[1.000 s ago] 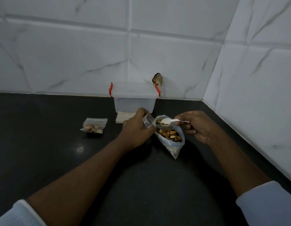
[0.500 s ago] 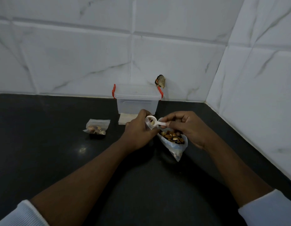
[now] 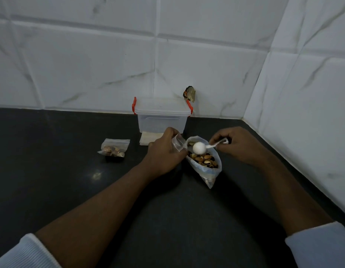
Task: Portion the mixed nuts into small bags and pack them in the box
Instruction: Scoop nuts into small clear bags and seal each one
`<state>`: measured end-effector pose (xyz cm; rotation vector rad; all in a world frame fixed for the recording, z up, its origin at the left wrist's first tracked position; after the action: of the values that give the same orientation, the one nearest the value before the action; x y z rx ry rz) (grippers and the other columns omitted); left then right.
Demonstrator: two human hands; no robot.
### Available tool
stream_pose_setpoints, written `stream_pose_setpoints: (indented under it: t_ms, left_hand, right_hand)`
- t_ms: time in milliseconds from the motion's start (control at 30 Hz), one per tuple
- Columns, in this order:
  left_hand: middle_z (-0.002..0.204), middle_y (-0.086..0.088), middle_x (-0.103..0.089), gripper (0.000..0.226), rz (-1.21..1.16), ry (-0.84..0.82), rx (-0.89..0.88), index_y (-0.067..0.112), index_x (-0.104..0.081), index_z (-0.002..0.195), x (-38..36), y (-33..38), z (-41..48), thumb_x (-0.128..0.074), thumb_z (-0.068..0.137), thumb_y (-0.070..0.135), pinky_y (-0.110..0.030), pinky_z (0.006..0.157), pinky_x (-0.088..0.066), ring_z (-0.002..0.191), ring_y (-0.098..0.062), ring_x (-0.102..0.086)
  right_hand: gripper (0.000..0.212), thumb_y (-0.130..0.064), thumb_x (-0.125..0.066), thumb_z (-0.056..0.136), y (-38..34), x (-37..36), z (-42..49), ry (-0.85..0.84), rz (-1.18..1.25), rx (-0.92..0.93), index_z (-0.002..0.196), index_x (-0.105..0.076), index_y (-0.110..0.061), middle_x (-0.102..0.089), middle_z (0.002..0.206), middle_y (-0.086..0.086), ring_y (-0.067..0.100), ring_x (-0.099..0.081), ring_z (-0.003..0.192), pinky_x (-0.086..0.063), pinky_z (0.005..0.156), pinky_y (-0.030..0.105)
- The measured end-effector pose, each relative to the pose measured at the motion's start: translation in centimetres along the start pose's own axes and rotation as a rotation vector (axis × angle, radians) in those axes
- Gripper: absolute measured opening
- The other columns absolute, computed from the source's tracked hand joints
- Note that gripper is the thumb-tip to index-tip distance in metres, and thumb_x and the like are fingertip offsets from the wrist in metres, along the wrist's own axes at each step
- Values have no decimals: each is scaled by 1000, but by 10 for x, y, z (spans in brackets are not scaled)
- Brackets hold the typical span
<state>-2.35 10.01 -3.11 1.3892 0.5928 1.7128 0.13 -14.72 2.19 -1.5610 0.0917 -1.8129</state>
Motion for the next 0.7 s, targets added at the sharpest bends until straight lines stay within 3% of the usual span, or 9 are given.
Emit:
stream_pose_setpoints:
  t_ms: [100,200,300,467,600,700]
  left_hand:
    - [106,17,-60,42,5,-10,18,39,-42,120,0,0,1,-72,90,37,-54,104,-49,105,-13,-64]
    - [107,16,-61,42,8,-9,21,38,-42,120,0,1,1,-73,91,36,-54,104,-49,106,-13,-64]
    - [108,15,-62,42,9,-8,22,40,-42,119,0,1,0,-72,90,38,-55,104,-48,106,-14,-65]
    - [111,12,-62,42,21,-14,43,40,-42,120,0,4,2,-73,91,37,-54,104,-49,107,-15,-65]
    - [111,11,-64,41,31,-7,36,40,-43,118,0,4,1,-72,91,37,-54,103,-50,105,-14,-65]
    - [111,11,-65,40,34,-5,38,41,-42,118,0,4,0,-72,91,38,-56,104,-49,104,-14,-65]
  right_hand:
    - [19,-14,-70,91,5,-11,2,-48,-83,-53,98,-77,-31,-70,95,-16,-5,-61,86,-38,69,15]
    - [20,-12,-68,93,4,-12,5,47,-89,-34,106,-78,-25,-71,99,-13,-4,-61,91,-39,71,13]
    - [19,-11,-68,91,8,3,4,97,-55,-16,100,-78,-26,-72,96,-15,-4,-62,90,-40,71,16]
    - [19,-15,-73,91,11,-1,0,-67,-78,-46,92,-76,-33,-71,92,-17,-4,-62,87,-39,70,18]
    - [21,-13,-68,93,8,-14,8,47,-110,-35,105,-78,-27,-71,99,-15,-5,-61,90,-40,71,13]
    - [18,-16,-66,94,7,-7,6,126,-61,-17,100,-79,-28,-72,92,-19,-8,-62,84,-40,68,12]
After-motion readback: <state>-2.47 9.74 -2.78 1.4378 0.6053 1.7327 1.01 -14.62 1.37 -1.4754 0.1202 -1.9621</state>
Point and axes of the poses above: each hand's wrist, its own z-axis towards the middle knuckle, its own x-axis out of the back of the hand, y = z × x, the point moved 1 cm from there along z, towards the middle knuckle
